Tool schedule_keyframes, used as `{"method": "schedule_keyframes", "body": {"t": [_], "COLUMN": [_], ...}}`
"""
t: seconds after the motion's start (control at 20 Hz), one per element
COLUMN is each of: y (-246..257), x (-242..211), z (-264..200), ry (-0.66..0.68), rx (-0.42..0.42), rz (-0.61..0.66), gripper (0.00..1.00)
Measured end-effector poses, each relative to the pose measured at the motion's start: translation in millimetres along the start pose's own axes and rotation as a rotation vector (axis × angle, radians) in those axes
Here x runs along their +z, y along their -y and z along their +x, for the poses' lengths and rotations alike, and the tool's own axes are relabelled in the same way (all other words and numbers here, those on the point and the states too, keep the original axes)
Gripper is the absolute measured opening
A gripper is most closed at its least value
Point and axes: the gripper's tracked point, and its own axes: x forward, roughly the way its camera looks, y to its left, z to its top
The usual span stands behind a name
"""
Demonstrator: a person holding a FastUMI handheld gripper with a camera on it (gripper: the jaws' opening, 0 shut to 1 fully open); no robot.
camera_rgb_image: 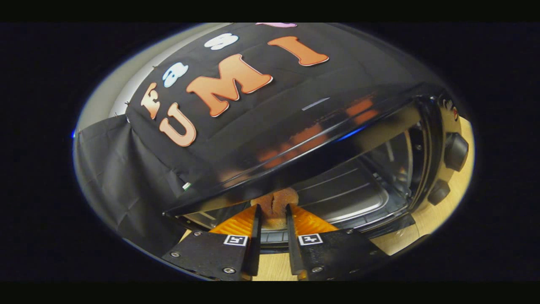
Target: Open the toaster oven, put the food inside, and close the toaster oven door.
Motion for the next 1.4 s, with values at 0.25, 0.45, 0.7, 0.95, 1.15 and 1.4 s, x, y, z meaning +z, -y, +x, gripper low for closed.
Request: {"method": "schedule_keyframes", "body": {"t": [0.25,0.45,0.7,0.95,1.15,1.4], "y": [4.1,13.1,16.6,8.0,4.8,2.4], "x": [2.1,8.6,15.8,19.8,24.4,12.0], "z": [-4.1,-10.8,-20.8,-31.1,-46.7,-78.7], "ry": [0.023,0.042,0.071,0.101,0.134,0.1], "rx": [-0.021,-0.069,-0.082,-0.065,-0.069,-0.061], "rz": [-0.094,-0.203,-0.317,-0.406,-0.481,-0.531], "gripper": [0.5,0.62,0.73,0.8,0.87,0.89]}}
